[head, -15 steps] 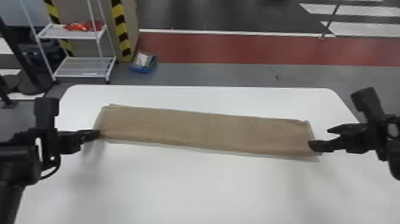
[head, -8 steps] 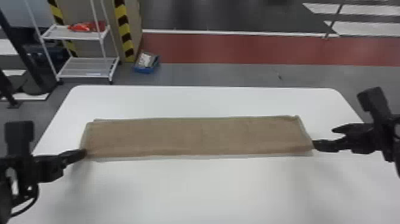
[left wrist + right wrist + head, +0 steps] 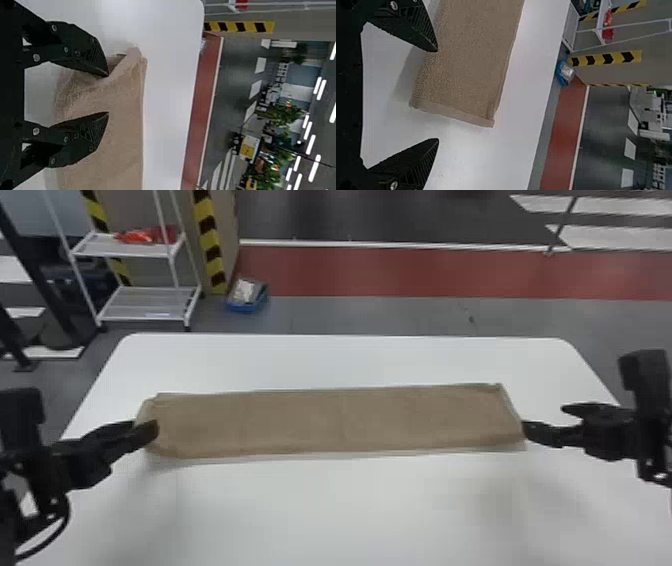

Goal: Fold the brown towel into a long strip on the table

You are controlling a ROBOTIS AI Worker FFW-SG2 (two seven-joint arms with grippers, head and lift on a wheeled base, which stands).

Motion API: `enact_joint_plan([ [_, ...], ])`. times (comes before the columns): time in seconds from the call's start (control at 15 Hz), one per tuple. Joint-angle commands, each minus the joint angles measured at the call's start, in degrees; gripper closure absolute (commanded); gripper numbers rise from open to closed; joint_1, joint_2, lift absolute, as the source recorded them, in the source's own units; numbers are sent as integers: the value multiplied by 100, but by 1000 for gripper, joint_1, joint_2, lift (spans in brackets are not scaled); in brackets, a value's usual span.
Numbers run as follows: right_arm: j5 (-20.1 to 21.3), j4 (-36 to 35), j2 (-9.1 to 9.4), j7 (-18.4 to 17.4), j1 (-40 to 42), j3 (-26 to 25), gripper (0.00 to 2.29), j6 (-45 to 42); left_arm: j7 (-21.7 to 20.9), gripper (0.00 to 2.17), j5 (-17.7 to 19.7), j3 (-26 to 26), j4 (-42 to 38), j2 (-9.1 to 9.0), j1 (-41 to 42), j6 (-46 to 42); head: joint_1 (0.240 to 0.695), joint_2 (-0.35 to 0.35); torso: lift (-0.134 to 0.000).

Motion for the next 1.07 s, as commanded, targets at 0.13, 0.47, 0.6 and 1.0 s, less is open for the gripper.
enact_joint_plan([
  [0.13,-430,-1518,1092,-1982,1367,-120,83,-972,437,29,886,12,-44,-358,445,-1726,695,-50,-100],
  [0.47,-1001,-1869,1651,-3168,2421,100,87,-3169,1009,33,1018,-278,79,-507,1034,-3361,695,-17,-100],
  [0.6,-1107,-1861,1651,-3511,2773,197,90,-3644,1483,33,974,-568,290,-516,1351,-4486,695,4,-100],
  [1.0,-1485,-1412,1651,-3660,3353,786,90,-5718,2063,33,456,-797,0,-595,1860,-4504,695,44,-100],
])
